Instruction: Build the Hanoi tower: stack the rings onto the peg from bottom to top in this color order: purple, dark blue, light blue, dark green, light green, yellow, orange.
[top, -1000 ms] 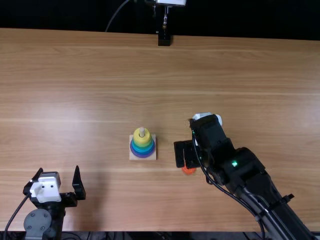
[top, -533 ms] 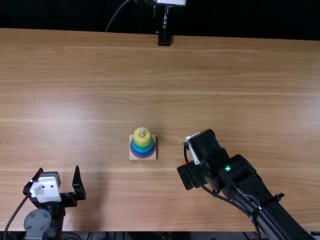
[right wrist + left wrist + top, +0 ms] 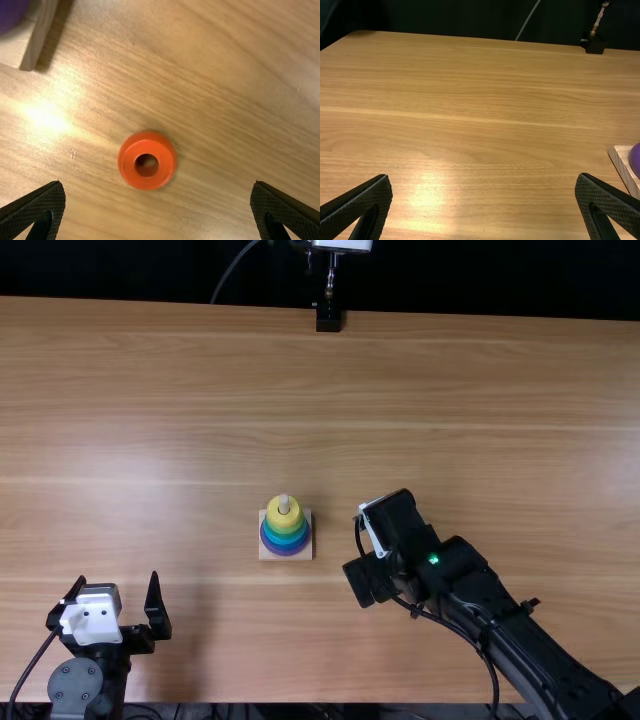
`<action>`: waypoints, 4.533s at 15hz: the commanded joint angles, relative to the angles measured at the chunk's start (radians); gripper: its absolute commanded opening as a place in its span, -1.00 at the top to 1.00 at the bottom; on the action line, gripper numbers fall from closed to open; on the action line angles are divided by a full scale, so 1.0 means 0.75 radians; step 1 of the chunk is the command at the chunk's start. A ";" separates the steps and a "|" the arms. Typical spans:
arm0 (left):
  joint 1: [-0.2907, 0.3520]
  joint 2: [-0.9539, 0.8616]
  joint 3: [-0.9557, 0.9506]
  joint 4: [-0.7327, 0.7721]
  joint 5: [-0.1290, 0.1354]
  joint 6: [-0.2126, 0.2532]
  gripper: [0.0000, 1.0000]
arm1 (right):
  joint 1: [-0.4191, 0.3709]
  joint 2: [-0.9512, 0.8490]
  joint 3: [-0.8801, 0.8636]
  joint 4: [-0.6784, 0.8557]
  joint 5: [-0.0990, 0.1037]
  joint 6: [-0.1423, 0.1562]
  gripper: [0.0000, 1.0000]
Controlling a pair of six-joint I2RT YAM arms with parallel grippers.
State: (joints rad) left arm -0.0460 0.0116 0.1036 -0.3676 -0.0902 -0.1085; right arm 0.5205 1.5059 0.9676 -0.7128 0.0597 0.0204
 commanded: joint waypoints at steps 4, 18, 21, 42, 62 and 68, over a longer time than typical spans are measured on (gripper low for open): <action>-0.008 -0.016 -0.138 -0.104 0.002 0.005 -1.00 | 0.003 0.158 -0.010 0.019 0.001 -0.003 -1.00; -0.008 -0.016 -0.138 -0.104 0.002 0.005 -1.00 | 0.048 0.240 -0.055 0.159 0.009 -0.005 -1.00; -0.008 -0.016 -0.138 -0.104 0.002 0.005 -1.00 | 0.050 0.234 -0.079 0.095 0.006 0.000 -1.00; -0.008 -0.016 -0.138 -0.104 0.002 0.005 -1.00 | 0.095 0.115 0.489 -0.310 0.011 -0.030 1.00; -0.008 -0.016 -0.138 -0.104 0.002 0.005 -1.00 | 0.298 0.444 1.230 -0.612 0.014 -0.008 1.00; -0.008 -0.016 -0.138 -0.104 0.002 0.005 -1.00 | 0.347 0.504 1.287 -0.612 0.014 -0.005 1.00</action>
State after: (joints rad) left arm -0.0460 0.0116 0.1036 -0.3683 -0.0898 -0.1081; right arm 0.7727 1.8671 1.8992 -1.1706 0.0681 0.0101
